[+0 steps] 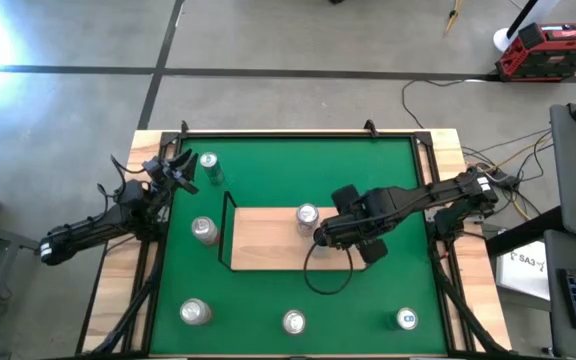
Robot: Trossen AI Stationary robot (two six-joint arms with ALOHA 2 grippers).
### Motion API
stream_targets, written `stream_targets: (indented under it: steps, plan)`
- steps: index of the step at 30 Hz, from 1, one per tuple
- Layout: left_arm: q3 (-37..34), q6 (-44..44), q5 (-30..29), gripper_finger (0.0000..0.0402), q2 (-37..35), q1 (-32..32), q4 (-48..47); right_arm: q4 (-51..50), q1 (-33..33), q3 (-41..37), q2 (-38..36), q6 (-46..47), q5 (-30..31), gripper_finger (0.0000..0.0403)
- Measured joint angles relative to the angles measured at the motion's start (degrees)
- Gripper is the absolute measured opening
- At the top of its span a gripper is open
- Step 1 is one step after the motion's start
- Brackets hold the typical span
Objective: Place canned beverage on shelf
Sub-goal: Put the white-yellow soda can on the shelf
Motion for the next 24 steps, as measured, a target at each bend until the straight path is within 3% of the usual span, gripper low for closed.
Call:
stream_targets:
  steps: [8,24]
  plan:
    - [0.0,0.0,0.0,0.0137,0.0,0.0,0.0,-0.1,-0.3,0.0,0.0,-8.6,0.3,0.0259]
    - [0.0,0.0,0.0,0.0137,0.0,0.0,0.0,0.9,-3.0,-1.7,0.0,-16.6,-0.1,0.0254]
